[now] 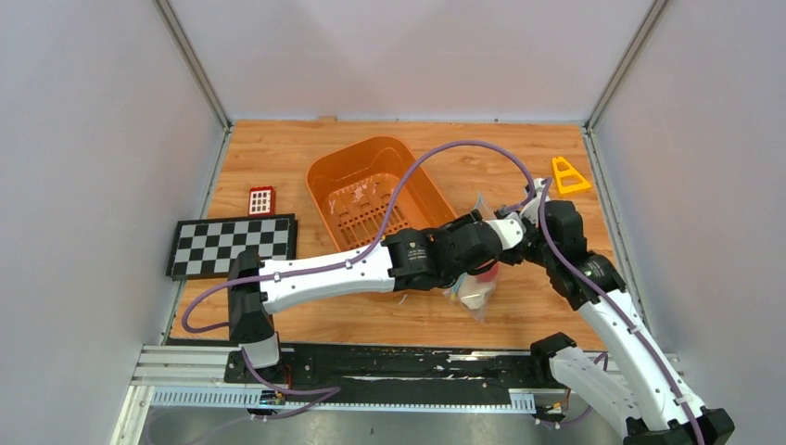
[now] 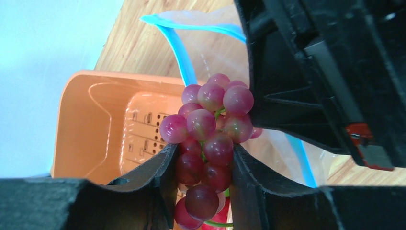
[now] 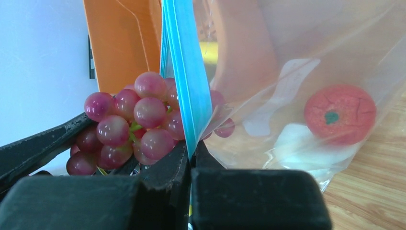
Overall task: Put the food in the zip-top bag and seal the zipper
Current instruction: Place the fake fruit in the zipper food storage bag.
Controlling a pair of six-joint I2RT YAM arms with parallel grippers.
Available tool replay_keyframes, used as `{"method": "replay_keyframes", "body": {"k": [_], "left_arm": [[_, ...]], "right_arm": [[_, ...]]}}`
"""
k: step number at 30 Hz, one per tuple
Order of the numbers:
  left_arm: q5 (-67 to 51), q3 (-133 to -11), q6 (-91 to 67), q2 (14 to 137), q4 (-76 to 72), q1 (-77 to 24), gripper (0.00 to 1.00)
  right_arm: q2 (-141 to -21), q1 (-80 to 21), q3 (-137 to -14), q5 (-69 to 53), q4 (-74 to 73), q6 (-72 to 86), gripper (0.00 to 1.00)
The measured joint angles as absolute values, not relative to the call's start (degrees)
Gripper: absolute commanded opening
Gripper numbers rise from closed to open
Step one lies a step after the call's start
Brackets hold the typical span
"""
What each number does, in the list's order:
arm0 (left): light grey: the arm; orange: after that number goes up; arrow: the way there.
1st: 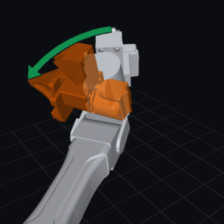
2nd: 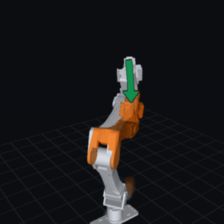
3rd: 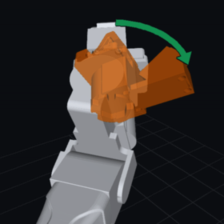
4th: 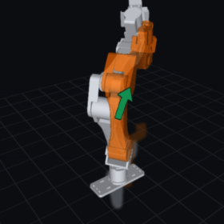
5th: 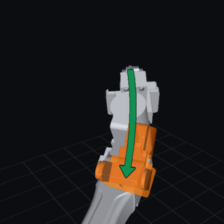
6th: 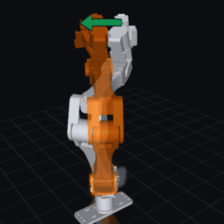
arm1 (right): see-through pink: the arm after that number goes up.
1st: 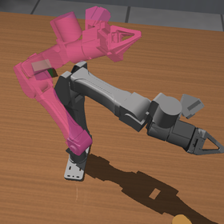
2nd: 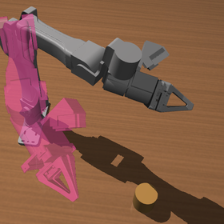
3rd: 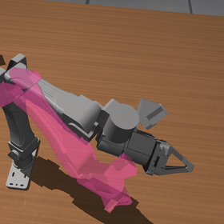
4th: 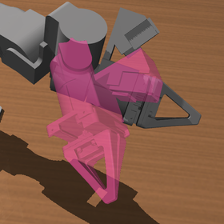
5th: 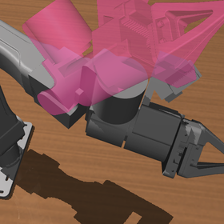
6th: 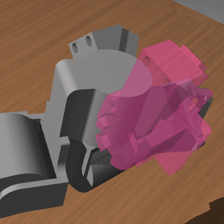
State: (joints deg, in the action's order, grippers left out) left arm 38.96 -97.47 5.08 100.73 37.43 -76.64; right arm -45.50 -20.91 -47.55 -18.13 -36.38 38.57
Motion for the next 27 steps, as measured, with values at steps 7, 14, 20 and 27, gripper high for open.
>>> {"method": "replay_keyframes", "body": {"k": [7,14,20,27], "left_arm": [[34.7,-97.3,5.2,100.6,35.0,-76.8,0.6],[31.9,-97.3,1.2,100.5,34.6,-76.0,0.56],[25.1,-96.9,-4.9,100.0,34.1,-71.9,0.46],[25.8,-96.6,-7.4,100.0,35.7,-70.1,0.44]], "right_arm": [[-41.7,-20.8,-44.0,-17.9,-33.0,42.8,0.01],[-38.8,-20.8,-42.6,-17.9,-32.2,43.7,0.0],[-37.1,-20.7,-41.6,-17.8,-31.9,44.5,0.0],[-35.8,-20.7,-41.6,-19.6,-28.7,45.7,0.0]]}}
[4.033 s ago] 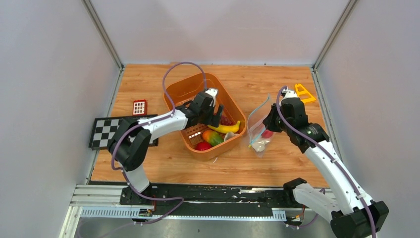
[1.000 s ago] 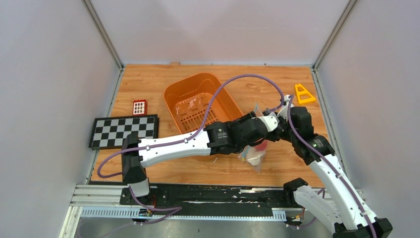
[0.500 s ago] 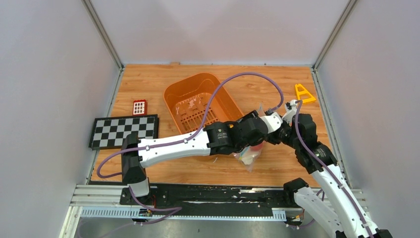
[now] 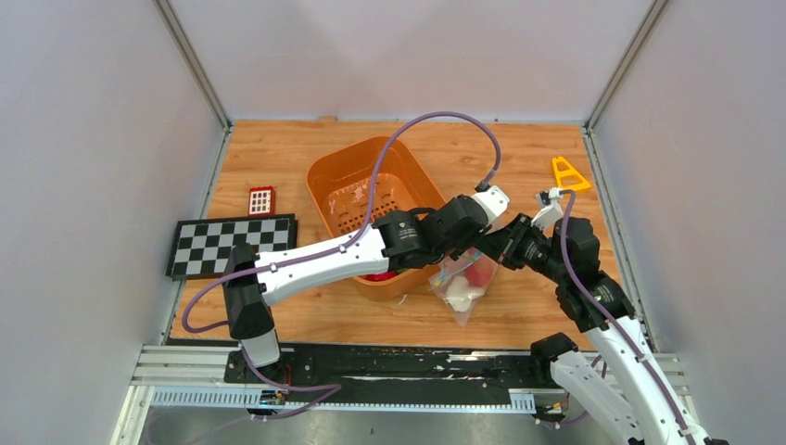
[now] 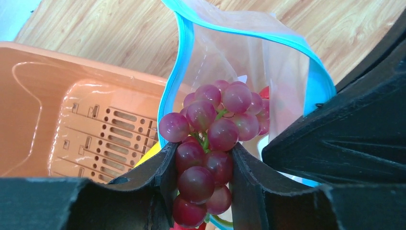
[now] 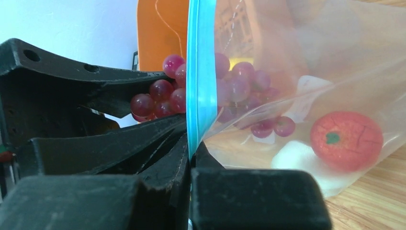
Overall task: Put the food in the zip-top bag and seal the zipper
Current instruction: Place the fake fruit in the zipper food storage bag.
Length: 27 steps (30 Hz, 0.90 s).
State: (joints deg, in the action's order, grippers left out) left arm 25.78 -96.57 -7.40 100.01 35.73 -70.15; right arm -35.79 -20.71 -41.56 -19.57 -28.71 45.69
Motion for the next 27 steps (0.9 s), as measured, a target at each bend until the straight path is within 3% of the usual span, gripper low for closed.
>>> {"method": "replay_keyframes", "body": {"k": [2,10,12,13,16,19,27], "left_arm": [[25.8,-96.6,-7.7,100.1,36.1,-70.3,0.45],[24.2,-96.1,-8.7,99.9,34.0,-70.0,0.68],[25.5,-96.1,-8.6,99.9,34.1,-69.8,0.49],[25.9,-96.1,-8.9,99.9,34.2,-69.7,0.48],[26.5,-96.1,-9.3,99.9,34.2,-69.1,0.61],[27.2,-96.1,-9.8,99.9,33.6,-68.7,0.62],[21.5,-95.5,-9.7,99.4,30.8,-68.2,0.85]], "right_arm": [[-36.1,-20.7,-41.6,-20.2,-28.0,46.0,0.0],[-36.7,-20.7,-41.6,-20.7,-28.1,46.1,0.0],[-36.3,-20.7,-41.6,-20.5,-28.5,46.3,0.0],[-36.0,-20.7,-41.6,-20.4,-28.5,46.5,0.0],[-33.6,-20.7,-41.6,-19.8,-28.4,46.9,0.0],[-32.6,-20.7,-42.4,-20.1,-29.0,47.0,0.0],[-32.8,-20.7,-43.4,-19.1,-32.2,47.6,0.0]]}}
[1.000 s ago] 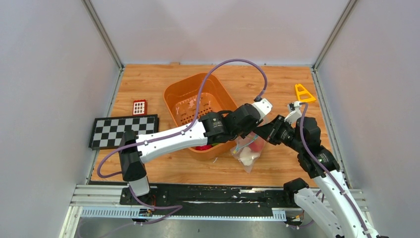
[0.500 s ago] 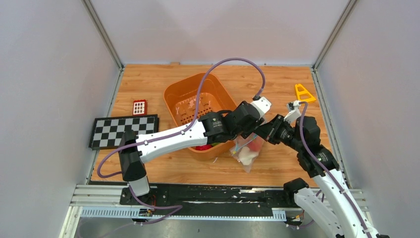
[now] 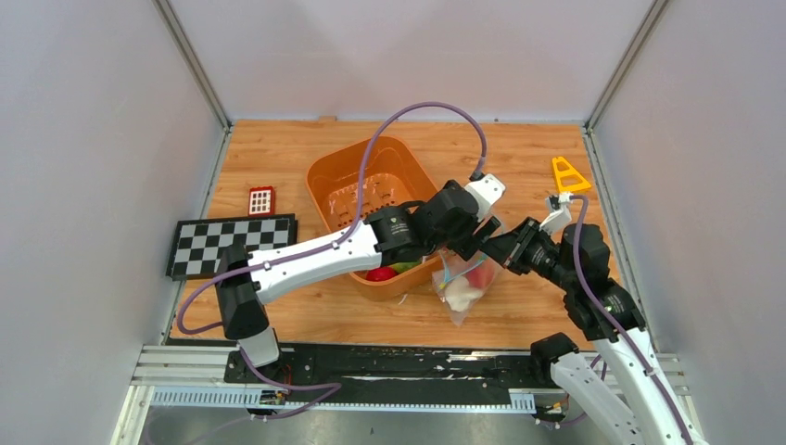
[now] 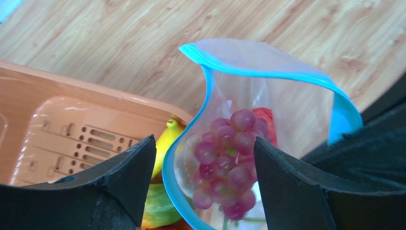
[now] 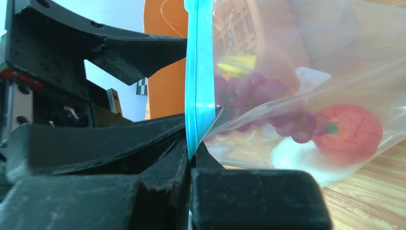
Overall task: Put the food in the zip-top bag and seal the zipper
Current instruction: Place the fake fruit in the zipper food storage bag.
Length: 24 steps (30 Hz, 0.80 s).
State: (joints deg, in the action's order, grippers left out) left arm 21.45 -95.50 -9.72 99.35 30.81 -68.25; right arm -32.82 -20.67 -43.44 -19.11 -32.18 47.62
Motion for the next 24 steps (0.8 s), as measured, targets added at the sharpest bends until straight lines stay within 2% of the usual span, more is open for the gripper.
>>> {"method": "replay_keyframes", "body": {"k": [7,13,17,21,24], "left_arm": [[17.5,-87.7,-9.6,89.1,25.8,-67.9,0.93],[21.0,-85.1,-9.7,82.5,23.9,-67.5,0.93],[20.4,-82.0,-10.6,82.8,23.9,-66.0,0.88],[17.2,-78.3,-12.0,84.2,24.4,-64.2,0.75],[15.4,-77.9,-13.0,85.9,24.9,-63.3,0.6]], "right_arm": [[-35.8,-19.2,-43.1,-20.1,-32.3,48.0,0.0],[-37.2,-14.8,-40.9,-28.0,-24.6,53.0,0.0],[-37.6,-13.0,-40.6,-31.2,-21.8,55.1,0.0],[-37.4,-13.0,-39.8,-31.8,-21.5,55.5,0.0],[-37.0,-13.0,-39.1,-31.8,-21.8,55.5,0.0]]}}
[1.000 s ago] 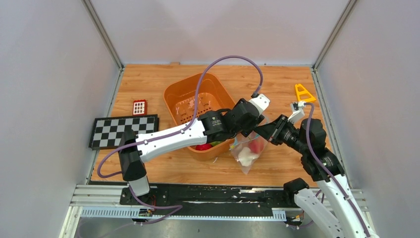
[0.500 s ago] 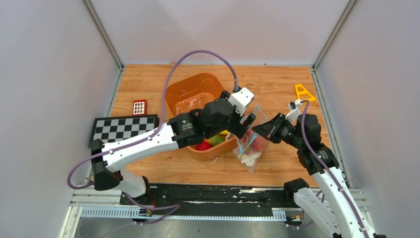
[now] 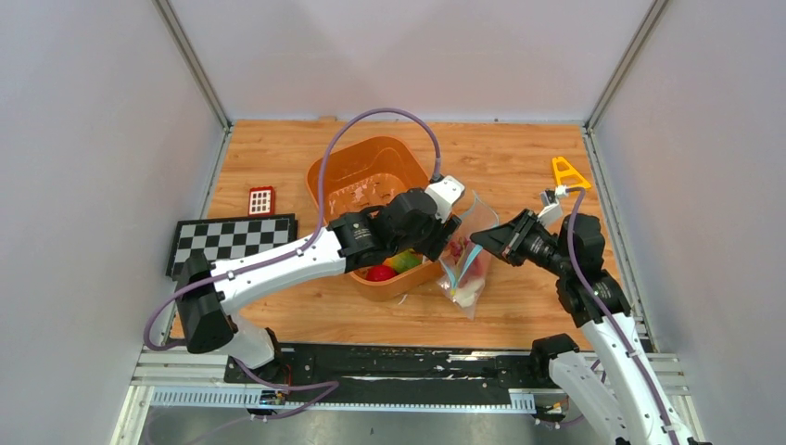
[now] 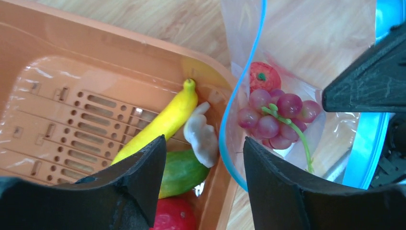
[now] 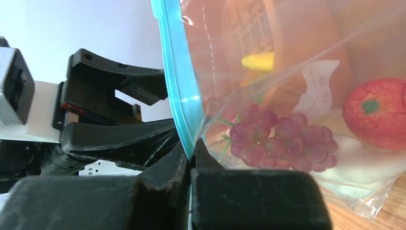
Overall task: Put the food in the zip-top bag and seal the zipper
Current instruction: Place the fake fruit in the zipper food storage bag, then adjust the zipper food storage bag at the center of the board.
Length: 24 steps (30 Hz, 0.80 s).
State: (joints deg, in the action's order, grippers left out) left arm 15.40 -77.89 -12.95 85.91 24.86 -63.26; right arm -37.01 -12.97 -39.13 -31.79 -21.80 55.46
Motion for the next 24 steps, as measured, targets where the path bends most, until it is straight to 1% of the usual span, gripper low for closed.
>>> {"method": "replay_keyframes", "body": {"k": [1,2,4,6,7,8,13,17,19,22,24], "left_arm": [[14.7,-77.7,-13.2,86.2,24.8,-63.2,0.52],[13.6,-77.5,-13.5,86.3,24.7,-63.0,0.41],[11.2,-76.9,-13.8,86.4,24.4,-63.0,0.23],[8.8,-76.9,-13.9,86.4,24.1,-63.0,0.07],[7.8,-77.0,-14.0,86.4,24.1,-63.0,0.02],[7.0,-77.1,-13.9,86.4,24.0,-63.0,0.0],[4.3,-81.2,-13.5,87.0,25.5,-63.0,0.0],[4.2,-85.9,-13.2,87.9,25.5,-62.9,0.0],[4.6,-87.6,-13.1,88.8,25.5,-62.8,0.0],[3.7,-89.6,-13.2,91.1,26.1,-62.6,0.0],[0.2,-91.8,-13.2,93.0,27.8,-62.6,0.0]], "right_arm": [[-37.0,-13.0,-39.1,-31.7,-22.0,55.4,0.0],[-36.9,-13.0,-39.1,-31.6,-22.0,55.4,0.0],[-36.9,-13.0,-39.2,-31.4,-22.3,55.0,0.0],[-36.9,-13.0,-39.4,-30.9,-23.5,53.6,0.0],[-37.2,-13.0,-39.8,-30.3,-24.8,52.3,0.0],[-37.6,-13.0,-40.7,-29.3,-26.8,50.7,0.0],[-40.7,-13.0,-50.9,-20.0,-40.8,40.3,0.03],[-43.9,-13.0,-61.2,-12.7,-50.8,32.2,0.02],[-45.3,-13.0,-64.3,-9.6,-54.4,29.6,0.01],[-46.5,-13.0,-65.1,-5.8,-59.1,26.9,0.0],[-46.9,-13.0,-65.1,-6.2,-61.0,26.0,0.01]]}}
